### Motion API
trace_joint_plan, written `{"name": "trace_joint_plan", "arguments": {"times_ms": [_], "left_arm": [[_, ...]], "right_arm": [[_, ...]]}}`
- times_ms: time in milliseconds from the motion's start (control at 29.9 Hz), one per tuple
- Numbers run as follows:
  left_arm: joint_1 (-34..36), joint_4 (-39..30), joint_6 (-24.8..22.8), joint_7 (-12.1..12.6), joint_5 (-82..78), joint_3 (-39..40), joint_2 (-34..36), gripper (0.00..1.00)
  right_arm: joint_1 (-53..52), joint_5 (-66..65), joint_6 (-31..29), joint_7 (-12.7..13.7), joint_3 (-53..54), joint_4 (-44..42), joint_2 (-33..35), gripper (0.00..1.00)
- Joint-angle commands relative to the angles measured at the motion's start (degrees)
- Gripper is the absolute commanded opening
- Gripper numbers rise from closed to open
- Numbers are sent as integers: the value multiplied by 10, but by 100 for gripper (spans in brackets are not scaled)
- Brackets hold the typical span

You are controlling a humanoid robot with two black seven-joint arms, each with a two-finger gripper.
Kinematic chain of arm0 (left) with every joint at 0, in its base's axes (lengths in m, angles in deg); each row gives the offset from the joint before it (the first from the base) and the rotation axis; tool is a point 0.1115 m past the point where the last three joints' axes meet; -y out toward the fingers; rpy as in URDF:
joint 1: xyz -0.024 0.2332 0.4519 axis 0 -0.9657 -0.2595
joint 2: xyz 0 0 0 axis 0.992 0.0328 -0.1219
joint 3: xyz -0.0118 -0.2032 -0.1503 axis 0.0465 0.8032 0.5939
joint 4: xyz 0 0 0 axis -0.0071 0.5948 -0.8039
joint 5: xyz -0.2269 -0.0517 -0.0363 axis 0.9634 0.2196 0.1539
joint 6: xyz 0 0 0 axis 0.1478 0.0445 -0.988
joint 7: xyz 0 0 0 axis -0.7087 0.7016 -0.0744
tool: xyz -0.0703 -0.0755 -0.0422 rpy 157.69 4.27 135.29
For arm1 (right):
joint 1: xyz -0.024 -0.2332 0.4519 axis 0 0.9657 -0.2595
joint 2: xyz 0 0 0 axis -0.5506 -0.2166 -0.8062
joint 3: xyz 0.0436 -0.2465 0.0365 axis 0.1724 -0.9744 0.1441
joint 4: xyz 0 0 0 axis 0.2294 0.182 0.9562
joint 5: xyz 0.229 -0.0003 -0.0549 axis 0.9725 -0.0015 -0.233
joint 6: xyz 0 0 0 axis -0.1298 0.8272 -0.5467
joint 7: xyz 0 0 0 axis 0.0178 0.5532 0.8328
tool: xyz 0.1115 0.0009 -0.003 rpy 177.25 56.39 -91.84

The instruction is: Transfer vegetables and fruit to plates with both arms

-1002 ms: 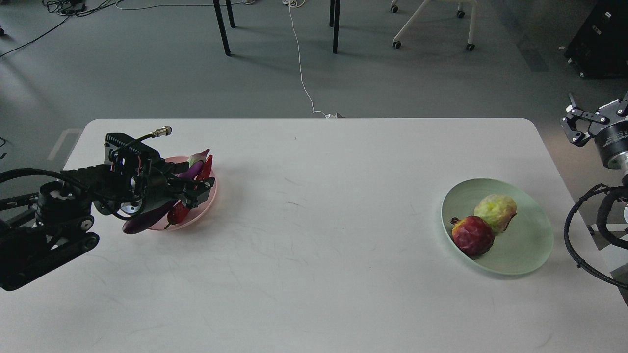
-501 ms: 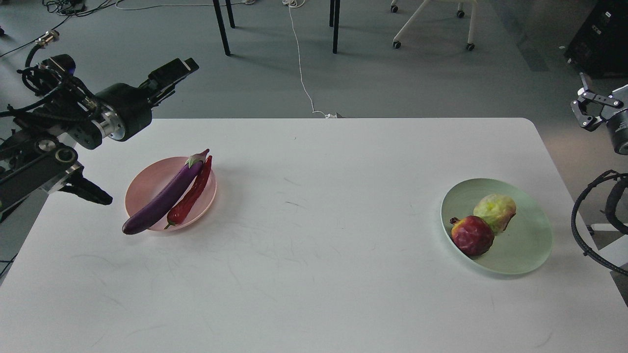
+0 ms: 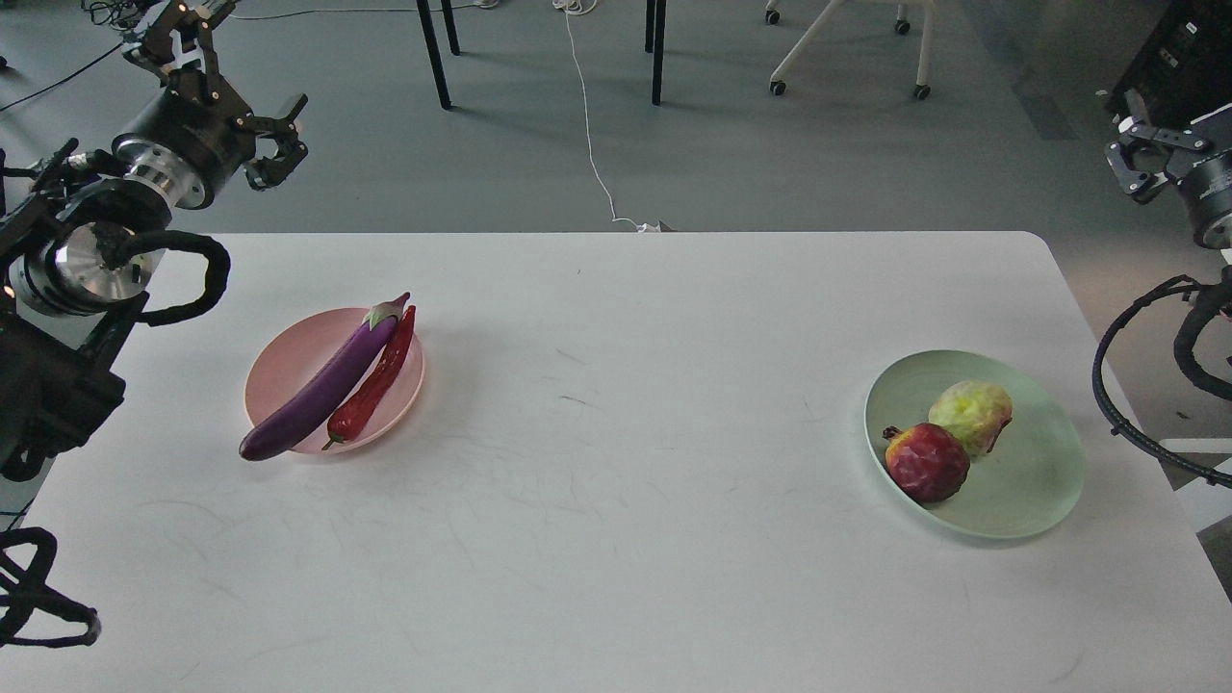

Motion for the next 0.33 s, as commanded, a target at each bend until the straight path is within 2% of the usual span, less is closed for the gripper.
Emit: {"name": "trace_joint_plan", "arguments": {"times_ms": [0,100,301], "left_arm": [[-7,60,-18,0,64,3,-17,98],[-10,84,-45,-1,77,0,-34,98],[-27,87,-48,-1,78,-2,-44,98]], "right_arm": [[-3,9,5,46,40,-16,-44,100],[-2,9,9,48,43,-58,-73,100],[-4,8,8,46,42,-73,-102,100]]}}
